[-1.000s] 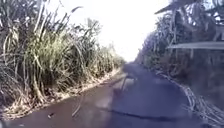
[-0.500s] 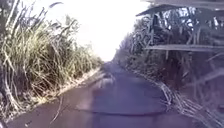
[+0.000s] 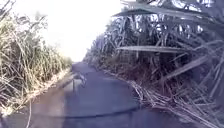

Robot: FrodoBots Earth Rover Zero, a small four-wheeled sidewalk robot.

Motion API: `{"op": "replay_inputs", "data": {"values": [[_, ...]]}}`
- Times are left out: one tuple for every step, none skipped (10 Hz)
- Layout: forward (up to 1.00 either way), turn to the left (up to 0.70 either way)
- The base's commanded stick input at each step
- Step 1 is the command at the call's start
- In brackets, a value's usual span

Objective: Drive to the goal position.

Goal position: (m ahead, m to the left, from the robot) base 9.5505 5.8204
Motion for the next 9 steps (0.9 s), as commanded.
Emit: {"op": "replay_inputs", "data": {"values": [[0.0, 0.0], [0.0, 0.0], [0.0, 0.0], [0.0, 0.0], [0.25, 0.0], [0.49, 0.0], [0.7, 0.0], [0.7, 0.0], [0.7, 0.0]]}}
